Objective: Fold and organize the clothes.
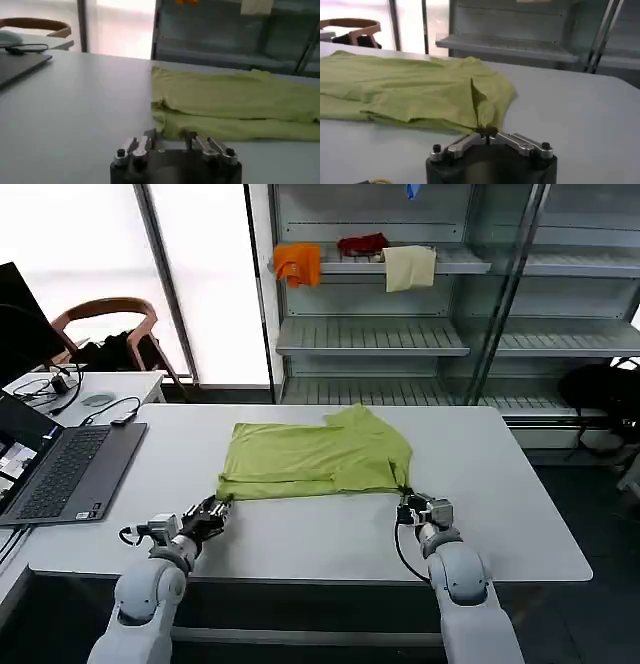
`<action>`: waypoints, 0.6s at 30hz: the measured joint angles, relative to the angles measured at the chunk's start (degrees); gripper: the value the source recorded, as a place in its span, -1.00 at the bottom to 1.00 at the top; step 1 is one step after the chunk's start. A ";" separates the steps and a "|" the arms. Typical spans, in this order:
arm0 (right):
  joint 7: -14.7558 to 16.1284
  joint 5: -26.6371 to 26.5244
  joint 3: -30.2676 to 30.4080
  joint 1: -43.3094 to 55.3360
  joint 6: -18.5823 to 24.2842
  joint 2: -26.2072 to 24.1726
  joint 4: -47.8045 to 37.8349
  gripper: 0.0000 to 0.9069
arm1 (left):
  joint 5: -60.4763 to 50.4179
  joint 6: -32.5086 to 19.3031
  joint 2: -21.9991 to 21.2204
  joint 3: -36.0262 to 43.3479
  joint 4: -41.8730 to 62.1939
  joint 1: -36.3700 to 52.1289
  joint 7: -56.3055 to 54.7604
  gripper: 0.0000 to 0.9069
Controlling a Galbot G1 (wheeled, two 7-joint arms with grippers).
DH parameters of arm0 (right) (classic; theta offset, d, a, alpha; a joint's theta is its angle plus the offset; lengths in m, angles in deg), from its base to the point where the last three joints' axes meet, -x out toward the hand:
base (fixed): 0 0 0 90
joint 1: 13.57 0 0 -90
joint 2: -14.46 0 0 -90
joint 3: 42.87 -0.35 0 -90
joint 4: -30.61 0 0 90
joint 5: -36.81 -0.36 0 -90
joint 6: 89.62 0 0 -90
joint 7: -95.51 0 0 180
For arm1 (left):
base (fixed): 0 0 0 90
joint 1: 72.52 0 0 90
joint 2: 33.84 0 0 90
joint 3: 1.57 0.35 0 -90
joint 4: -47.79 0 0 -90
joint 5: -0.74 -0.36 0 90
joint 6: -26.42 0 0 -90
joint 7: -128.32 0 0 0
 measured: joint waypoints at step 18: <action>-1.26 -2.11 1.04 -5.11 -1.35 -0.76 6.56 -1.00 | -0.95 -1.46 1.01 -0.69 -1.56 -1.54 -1.23 -1.00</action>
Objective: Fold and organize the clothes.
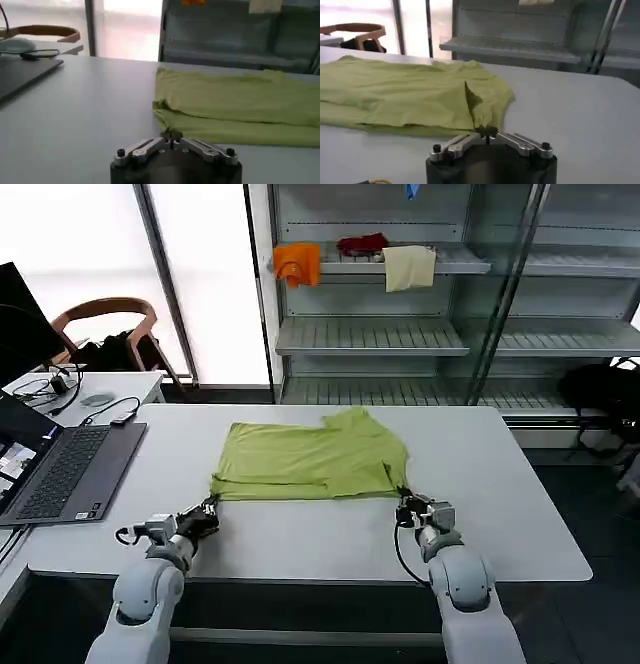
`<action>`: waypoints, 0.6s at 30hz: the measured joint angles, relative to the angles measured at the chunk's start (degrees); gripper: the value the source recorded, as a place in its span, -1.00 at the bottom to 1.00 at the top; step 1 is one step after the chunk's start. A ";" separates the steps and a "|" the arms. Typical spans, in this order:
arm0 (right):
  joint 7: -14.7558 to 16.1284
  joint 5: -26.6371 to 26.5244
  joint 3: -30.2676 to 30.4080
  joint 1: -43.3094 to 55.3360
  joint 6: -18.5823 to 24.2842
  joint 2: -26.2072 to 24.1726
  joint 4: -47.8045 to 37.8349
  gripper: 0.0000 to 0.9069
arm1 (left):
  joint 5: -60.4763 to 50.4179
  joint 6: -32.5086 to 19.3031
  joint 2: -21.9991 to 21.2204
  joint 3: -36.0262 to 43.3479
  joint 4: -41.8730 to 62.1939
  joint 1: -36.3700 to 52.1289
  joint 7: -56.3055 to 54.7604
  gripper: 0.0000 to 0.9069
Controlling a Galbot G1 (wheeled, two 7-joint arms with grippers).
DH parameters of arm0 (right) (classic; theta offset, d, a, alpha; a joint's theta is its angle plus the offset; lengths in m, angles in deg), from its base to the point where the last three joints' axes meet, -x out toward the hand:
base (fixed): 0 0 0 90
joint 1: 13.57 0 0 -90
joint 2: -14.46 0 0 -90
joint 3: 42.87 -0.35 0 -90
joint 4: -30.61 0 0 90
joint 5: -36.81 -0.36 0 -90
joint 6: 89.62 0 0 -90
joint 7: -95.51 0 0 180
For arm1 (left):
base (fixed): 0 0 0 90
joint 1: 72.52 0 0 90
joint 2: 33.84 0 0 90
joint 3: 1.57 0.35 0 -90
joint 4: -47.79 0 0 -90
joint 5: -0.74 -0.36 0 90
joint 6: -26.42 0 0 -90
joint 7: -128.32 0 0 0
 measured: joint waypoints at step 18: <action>-1.68 1.48 0.37 -17.49 -0.53 -0.96 15.72 -0.96 | 1.42 1.17 -0.57 -3.87 -17.33 -18.44 -2.55 1.00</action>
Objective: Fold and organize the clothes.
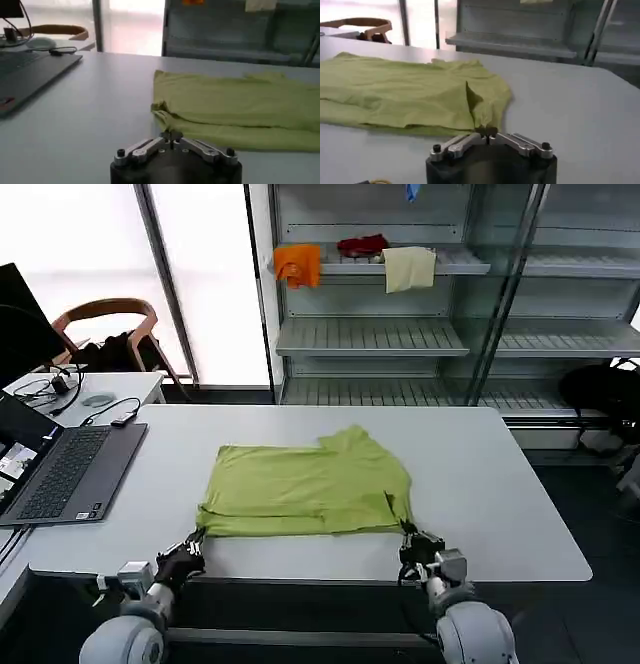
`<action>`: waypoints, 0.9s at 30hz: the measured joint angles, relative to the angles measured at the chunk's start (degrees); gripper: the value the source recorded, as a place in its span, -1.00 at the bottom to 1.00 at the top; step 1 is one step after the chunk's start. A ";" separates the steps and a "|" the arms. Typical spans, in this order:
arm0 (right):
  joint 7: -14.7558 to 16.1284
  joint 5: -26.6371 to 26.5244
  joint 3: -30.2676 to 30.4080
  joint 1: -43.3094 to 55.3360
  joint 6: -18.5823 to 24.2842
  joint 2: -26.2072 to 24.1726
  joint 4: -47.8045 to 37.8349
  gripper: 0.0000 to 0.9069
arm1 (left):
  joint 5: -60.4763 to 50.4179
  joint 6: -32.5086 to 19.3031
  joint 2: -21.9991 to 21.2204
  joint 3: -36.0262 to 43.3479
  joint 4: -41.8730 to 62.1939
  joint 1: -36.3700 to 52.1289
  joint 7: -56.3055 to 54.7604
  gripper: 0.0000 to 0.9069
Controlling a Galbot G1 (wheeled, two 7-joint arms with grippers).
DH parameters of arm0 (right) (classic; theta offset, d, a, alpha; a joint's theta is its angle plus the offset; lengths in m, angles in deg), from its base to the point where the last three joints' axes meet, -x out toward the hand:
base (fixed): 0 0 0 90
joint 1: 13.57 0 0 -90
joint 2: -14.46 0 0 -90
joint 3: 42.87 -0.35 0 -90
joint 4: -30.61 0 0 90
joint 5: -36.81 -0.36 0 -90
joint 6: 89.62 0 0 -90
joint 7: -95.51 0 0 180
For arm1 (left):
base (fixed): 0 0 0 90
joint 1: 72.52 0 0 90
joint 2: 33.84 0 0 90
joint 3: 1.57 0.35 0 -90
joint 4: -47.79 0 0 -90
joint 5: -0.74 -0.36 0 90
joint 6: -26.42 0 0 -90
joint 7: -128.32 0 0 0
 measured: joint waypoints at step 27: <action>-3.71 -3.07 2.42 14.67 -0.63 1.58 -2.20 1.00 | 2.06 -0.36 0.96 -3.54 -6.46 3.60 1.51 1.00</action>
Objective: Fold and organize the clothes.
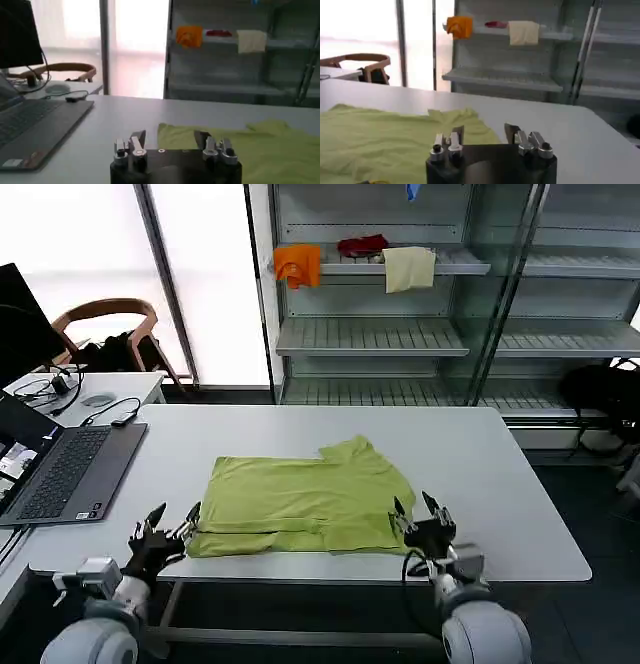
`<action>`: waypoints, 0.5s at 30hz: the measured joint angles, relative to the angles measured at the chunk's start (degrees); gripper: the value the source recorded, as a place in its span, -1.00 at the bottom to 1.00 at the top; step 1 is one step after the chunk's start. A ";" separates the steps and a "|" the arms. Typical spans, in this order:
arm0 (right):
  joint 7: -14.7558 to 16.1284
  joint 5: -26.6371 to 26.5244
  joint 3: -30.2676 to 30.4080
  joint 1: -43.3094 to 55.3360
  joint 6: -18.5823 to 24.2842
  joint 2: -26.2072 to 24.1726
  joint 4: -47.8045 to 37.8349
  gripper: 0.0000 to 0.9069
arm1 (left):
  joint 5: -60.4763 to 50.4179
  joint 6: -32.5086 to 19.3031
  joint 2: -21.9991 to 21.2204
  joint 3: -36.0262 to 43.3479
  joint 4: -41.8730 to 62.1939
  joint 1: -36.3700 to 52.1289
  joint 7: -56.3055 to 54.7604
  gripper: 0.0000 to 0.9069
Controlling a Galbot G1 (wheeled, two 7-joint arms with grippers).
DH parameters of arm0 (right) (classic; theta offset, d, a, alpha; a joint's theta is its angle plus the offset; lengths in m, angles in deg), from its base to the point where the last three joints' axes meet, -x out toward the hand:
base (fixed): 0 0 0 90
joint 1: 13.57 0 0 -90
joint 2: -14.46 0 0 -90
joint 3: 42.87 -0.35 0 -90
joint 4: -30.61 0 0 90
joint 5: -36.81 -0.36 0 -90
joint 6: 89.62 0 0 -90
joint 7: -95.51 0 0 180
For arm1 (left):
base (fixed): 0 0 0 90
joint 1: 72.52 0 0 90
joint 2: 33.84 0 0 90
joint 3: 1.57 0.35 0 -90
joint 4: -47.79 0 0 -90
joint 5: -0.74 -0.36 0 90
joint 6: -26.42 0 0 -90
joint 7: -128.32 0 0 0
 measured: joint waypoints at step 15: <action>1.31 0.15 1.82 22.79 0.11 4.09 -29.40 1.00 | 0.03 0.72 4.73 9.72 25.03 24.86 5.47 1.00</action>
